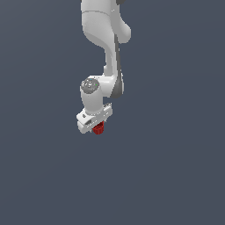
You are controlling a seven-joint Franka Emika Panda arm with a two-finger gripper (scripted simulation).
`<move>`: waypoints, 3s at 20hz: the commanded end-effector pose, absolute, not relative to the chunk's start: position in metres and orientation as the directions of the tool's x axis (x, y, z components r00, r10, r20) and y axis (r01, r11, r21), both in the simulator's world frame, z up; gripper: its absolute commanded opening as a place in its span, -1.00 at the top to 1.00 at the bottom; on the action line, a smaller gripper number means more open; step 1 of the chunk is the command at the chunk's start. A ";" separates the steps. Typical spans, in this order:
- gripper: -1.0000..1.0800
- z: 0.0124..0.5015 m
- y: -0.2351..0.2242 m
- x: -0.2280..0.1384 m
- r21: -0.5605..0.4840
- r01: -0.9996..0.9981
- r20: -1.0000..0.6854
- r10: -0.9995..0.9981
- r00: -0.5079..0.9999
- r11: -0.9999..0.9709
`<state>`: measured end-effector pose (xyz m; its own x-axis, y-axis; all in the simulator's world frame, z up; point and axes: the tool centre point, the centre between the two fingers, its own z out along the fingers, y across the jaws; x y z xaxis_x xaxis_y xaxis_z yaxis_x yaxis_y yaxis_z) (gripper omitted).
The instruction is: Pick up the object and move it to a goal position.
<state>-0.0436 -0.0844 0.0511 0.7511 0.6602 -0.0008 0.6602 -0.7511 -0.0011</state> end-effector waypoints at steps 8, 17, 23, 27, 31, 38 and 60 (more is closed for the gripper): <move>1.00 0.047 -0.085 -0.043 0.000 0.660 0.000 0.660 0.751 -0.751; 1.00 0.051 -0.080 -0.039 0.001 0.660 0.001 0.660 0.751 -0.751; 1.00 0.068 -0.051 -0.023 0.001 0.660 0.001 0.660 0.751 -0.751; 1.00 0.084 -0.023 -0.006 0.001 0.660 0.001 0.660 0.751 -0.751; 1.00 0.103 0.010 0.013 0.001 0.660 0.000 0.660 0.751 -0.751; 1.00 0.136 0.068 0.048 0.001 0.660 0.000 0.660 0.751 -0.751; 1.00 0.200 0.179 0.121 0.000 0.660 0.000 0.660 0.752 -0.752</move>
